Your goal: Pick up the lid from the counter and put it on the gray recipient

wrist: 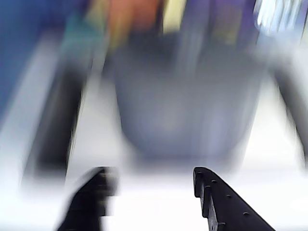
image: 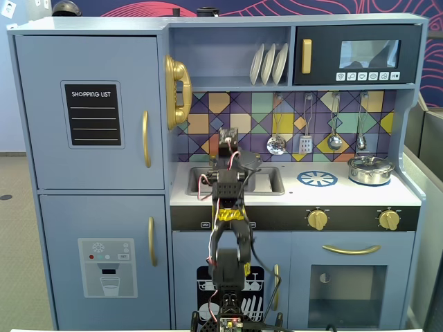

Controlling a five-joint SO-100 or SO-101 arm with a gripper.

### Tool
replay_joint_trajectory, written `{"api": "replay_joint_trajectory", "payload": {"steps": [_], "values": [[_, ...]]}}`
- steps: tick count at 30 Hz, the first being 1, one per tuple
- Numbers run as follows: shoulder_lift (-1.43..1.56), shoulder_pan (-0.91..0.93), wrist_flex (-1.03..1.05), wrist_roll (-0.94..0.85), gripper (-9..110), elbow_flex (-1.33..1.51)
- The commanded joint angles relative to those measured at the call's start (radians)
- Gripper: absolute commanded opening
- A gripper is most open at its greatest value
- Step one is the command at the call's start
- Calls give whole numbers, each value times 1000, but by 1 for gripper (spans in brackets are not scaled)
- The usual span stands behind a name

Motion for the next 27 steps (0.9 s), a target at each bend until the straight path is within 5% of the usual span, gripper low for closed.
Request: {"api": "replay_joint_trajectory", "payload": {"steps": [1, 18, 23, 27], "values": [[83, 5, 156, -9, 0, 41], [397, -8, -209, 94, 0, 864], [433, 0, -187, 92, 0, 965], [433, 3, 40, -14, 0, 974]]}}
